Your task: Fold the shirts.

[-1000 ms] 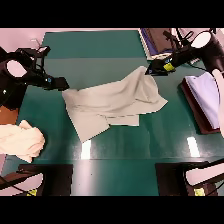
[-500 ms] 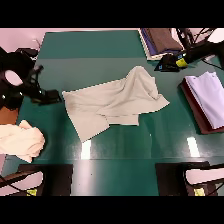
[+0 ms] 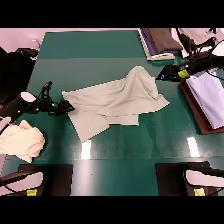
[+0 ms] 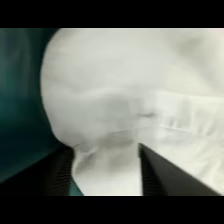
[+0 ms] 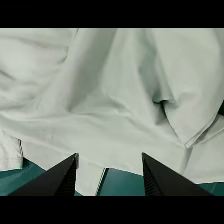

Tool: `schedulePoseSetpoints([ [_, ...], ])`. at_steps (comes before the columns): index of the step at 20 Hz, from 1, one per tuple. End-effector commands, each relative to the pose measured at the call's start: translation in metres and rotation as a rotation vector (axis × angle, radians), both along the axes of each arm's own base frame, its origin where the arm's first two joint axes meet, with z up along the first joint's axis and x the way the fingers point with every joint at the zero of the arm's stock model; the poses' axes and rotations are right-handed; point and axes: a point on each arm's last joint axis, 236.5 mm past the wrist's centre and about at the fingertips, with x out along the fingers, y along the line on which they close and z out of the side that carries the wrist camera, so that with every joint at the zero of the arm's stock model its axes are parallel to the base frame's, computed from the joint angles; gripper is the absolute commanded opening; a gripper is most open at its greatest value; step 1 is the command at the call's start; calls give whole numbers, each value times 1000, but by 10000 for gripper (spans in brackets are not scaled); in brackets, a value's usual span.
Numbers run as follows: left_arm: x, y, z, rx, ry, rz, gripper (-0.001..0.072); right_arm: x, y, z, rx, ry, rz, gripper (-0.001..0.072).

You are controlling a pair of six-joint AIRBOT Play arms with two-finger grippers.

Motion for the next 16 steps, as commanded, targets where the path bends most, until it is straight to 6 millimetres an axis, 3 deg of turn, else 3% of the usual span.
schedulePoseSetpoints([
  [1,4,-16,3,-22,-24,-25,230,-2,-1,-3,-3,2,-3,449],
  [2,6,-17,9,-25,-26,-39,34,-4,-7,-3,-6,11,-6,449],
  [6,21,-16,58,12,-120,-115,23,-17,-47,-15,-7,95,-74,449],
  [10,34,-15,114,35,-254,-135,24,-41,-97,-71,34,241,-238,449],
  [13,32,-16,120,32,-267,-135,24,-52,-122,-119,56,291,-372,449],
  [16,29,-17,119,26,-253,-137,24,-57,-117,-154,123,342,-427,446],
])
